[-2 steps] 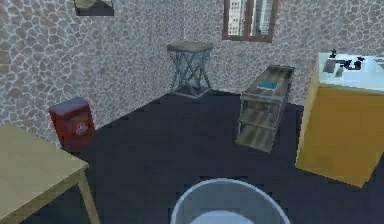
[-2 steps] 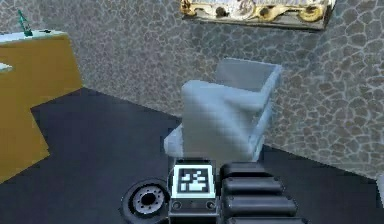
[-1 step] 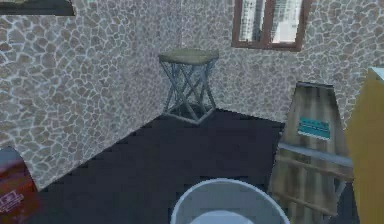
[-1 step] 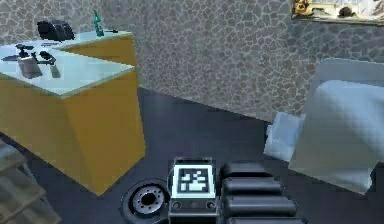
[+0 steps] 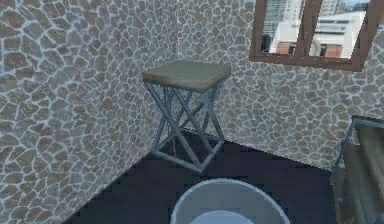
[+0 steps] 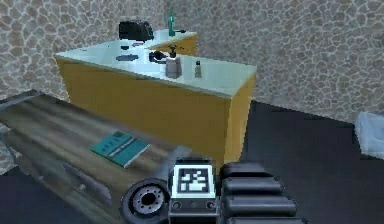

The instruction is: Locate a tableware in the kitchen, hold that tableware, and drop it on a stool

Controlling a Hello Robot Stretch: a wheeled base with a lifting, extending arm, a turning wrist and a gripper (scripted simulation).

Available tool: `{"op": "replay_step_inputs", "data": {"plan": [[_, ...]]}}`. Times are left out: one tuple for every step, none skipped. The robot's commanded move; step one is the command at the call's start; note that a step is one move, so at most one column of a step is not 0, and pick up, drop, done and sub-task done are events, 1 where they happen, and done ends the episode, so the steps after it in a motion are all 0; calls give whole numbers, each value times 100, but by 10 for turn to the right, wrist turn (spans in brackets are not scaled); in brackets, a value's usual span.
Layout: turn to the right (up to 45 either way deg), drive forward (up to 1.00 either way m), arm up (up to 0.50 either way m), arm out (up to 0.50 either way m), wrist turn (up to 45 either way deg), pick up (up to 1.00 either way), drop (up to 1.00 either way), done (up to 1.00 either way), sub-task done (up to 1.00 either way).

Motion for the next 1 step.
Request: {"op": "replay_step_inputs", "data": {"plan": [[0,15,0,0,0,0,0,0,0]]}}
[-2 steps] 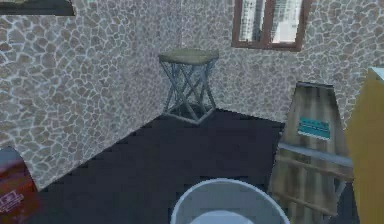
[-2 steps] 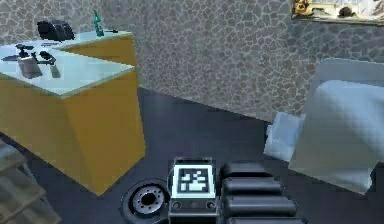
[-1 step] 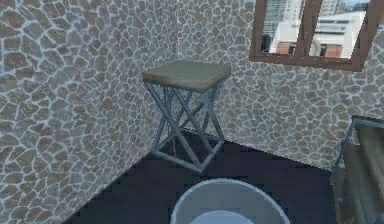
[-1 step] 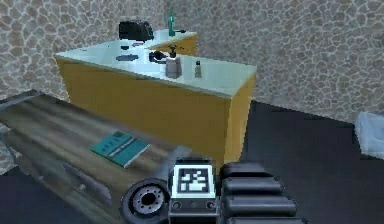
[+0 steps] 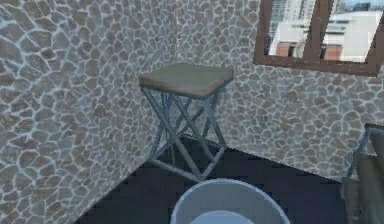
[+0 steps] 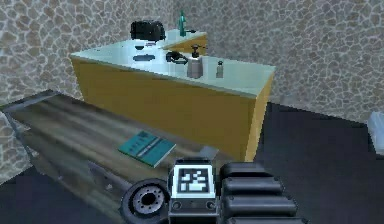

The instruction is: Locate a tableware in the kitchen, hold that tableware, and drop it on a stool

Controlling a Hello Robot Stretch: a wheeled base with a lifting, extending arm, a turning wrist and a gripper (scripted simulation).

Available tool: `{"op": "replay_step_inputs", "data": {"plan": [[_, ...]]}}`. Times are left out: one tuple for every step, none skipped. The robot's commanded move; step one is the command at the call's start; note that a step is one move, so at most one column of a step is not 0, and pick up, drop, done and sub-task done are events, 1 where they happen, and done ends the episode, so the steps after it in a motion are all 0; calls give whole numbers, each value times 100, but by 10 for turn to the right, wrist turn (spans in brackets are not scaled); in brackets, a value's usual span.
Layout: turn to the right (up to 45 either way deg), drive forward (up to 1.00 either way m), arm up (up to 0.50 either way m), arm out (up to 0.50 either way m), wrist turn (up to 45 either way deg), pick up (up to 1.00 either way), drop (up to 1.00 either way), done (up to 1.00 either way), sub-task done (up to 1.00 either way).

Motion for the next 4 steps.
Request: {"op": "replay_step_inputs", "data": {"plan": [[210,0,0,0,0,0,0,0,0],[0,100,0,0,0,0,0,0,0],[60,0,0,0,0,0,0,0,0],[0,45,0,0,0,0,0,0,0]]}}
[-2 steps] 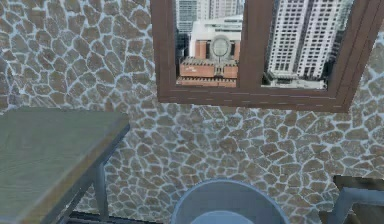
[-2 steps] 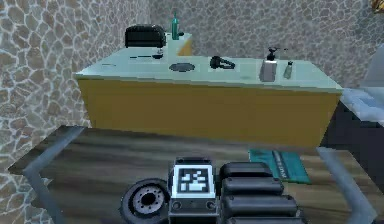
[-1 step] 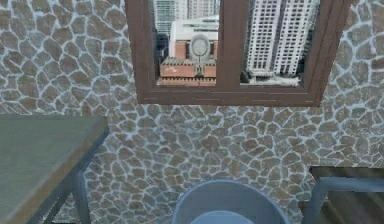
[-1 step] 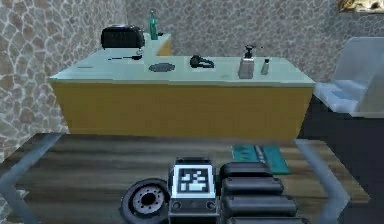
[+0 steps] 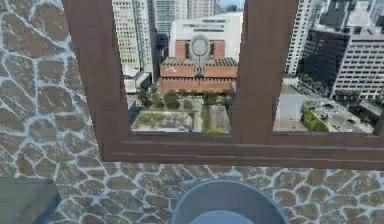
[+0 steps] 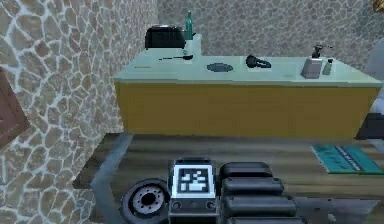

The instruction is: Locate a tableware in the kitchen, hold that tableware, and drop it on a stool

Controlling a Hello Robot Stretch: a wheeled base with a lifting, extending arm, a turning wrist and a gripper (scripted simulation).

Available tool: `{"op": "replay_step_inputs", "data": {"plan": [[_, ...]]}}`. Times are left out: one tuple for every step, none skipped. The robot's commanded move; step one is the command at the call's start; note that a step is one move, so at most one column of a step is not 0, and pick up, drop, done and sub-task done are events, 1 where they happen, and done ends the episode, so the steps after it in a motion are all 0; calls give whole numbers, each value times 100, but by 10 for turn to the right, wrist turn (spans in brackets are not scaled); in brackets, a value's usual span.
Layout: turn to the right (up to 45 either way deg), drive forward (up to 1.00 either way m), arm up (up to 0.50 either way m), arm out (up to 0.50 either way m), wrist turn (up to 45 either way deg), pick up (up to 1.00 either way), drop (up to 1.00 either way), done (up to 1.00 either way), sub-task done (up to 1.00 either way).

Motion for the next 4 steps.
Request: {"op": "replay_step_inputs", "data": {"plan": [[-450,0,0,0,0,0,0,0,0],[-450,0,0,0,0,0,0,0,0],[-450,0,0,0,0,0,0,0,0],[-150,0,0,0,0,0,0,0,0]]}}
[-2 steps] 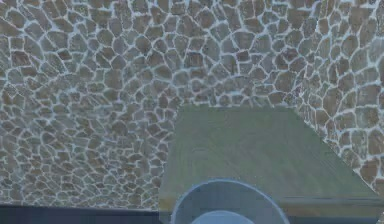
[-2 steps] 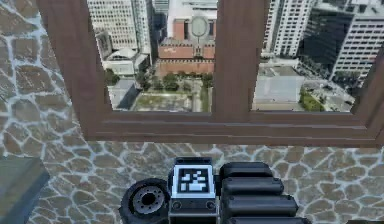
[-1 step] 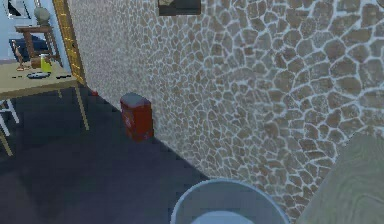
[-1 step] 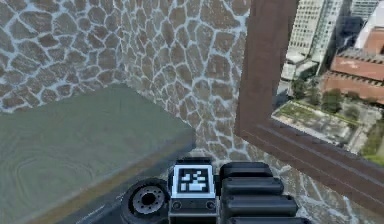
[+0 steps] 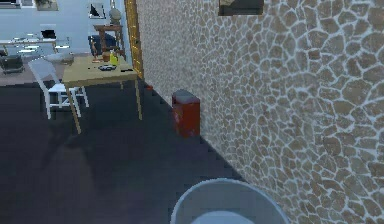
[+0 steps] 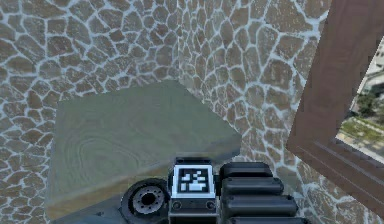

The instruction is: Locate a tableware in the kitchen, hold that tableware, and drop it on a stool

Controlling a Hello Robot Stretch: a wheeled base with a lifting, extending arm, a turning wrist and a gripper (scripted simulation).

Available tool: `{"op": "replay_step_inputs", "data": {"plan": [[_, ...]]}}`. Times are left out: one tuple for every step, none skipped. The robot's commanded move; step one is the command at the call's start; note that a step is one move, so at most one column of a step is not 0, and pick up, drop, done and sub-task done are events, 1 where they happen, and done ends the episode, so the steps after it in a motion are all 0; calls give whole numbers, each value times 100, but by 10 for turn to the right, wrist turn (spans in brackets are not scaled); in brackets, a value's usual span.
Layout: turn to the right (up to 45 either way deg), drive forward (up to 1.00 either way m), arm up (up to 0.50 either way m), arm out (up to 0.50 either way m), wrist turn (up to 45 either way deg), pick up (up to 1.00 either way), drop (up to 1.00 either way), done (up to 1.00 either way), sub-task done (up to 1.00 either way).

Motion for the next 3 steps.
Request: {"op": "replay_step_inputs", "data": {"plan": [[0,0,0,48,0,0,0,0,0],[0,0,0,0,450,0,0,0,0],[0,0,0,0,390,0,0,0,0]]}}
